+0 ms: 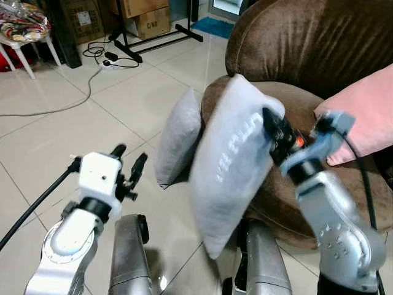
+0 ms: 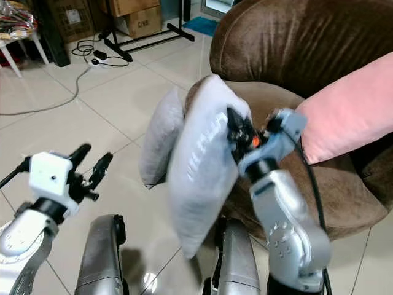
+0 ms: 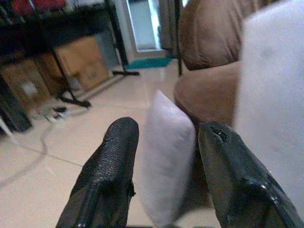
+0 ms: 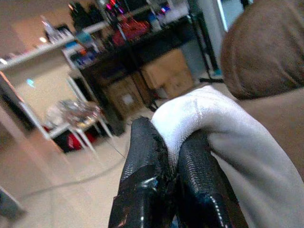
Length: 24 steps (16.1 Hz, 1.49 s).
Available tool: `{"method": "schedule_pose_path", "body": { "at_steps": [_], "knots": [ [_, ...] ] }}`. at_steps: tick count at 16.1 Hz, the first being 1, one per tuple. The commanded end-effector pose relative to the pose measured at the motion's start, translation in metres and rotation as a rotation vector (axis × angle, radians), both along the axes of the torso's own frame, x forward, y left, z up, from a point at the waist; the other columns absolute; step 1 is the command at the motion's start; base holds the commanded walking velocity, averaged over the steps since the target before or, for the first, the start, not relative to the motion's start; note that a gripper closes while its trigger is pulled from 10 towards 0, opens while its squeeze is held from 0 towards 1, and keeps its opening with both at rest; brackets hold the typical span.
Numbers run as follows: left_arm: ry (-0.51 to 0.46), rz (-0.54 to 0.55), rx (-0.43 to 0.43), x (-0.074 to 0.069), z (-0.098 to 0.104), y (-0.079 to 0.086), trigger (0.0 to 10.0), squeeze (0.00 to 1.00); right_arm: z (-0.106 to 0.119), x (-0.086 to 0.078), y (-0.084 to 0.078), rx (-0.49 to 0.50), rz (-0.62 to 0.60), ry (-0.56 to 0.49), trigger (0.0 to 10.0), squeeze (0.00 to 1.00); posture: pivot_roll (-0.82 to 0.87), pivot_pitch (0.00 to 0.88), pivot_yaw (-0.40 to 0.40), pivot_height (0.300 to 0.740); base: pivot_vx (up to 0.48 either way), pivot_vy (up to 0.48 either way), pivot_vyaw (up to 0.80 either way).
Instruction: Move the pillow to the sofa from floor
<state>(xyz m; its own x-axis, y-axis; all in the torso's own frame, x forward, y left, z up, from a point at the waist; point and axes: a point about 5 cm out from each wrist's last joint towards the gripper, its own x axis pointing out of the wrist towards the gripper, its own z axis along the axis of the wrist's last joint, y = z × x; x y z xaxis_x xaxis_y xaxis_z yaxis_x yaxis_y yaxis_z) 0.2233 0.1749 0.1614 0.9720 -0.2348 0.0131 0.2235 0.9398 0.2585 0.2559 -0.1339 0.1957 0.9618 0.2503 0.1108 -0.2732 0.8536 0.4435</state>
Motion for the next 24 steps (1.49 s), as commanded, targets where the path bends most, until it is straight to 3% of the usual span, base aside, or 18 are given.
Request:
{"method": "schedule_pose_path", "body": {
  "at_steps": [1,2,3,6,8,12,14,19,24],
  "knots": [
    [-0.057,0.021,-0.004,0.010,0.012,-0.002,10.0,0.00,0.029,0.002,0.006,0.014,-0.021,-0.109,10.0,0.00,0.07,0.000,-0.049,0.520,0.000,0.000,0.00],
    [-0.075,0.023,-0.017,0.013,0.017,-0.003,10.0,0.00,0.035,0.004,0.007,0.028,-0.029,-0.125,10.0,0.00,0.07,0.000,-0.048,0.525,0.000,0.000,0.00],
    [-0.126,0.033,-0.036,0.021,0.031,-0.005,10.0,0.00,0.057,0.012,0.005,0.075,-0.054,-0.183,10.0,0.00,0.07,0.000,-0.042,0.540,0.000,0.000,0.00],
    [-0.142,0.037,-0.025,0.027,0.034,-0.005,10.0,0.00,0.091,0.020,-0.001,0.102,-0.080,-0.293,10.0,0.00,0.07,0.000,-0.037,0.570,0.000,0.000,0.00],
    [-0.151,0.045,-0.029,0.031,0.034,-0.006,10.0,0.00,0.103,0.028,-0.010,0.009,-0.179,-0.321,10.0,0.00,0.08,0.000,-0.042,0.590,0.000,0.000,0.00],
    [-0.166,0.052,-0.032,0.037,0.036,-0.005,10.0,0.00,0.095,0.036,-0.010,-0.014,-0.224,-0.279,10.0,0.00,0.07,0.000,-0.045,0.625,0.000,0.000,0.00],
    [-0.168,0.059,-0.026,0.037,0.034,-0.006,10.0,0.00,0.078,0.037,-0.010,0.048,-0.235,-0.243,10.0,0.00,0.07,0.000,-0.048,0.650,0.000,0.000,0.00],
    [-0.156,0.070,-0.027,0.037,0.027,-0.006,10.0,0.00,0.038,0.039,-0.013,-0.015,-0.235,-0.140,10.0,0.00,0.06,0.000,-0.037,0.700,0.000,0.000,0.00],
    [-0.122,0.075,0.003,0.038,0.016,-0.004,10.0,0.00,0.019,0.034,-0.019,-0.022,-0.267,-0.074,10.0,0.00,0.04,0.000,-0.014,0.740,0.000,0.000,0.00]
  ]
}}
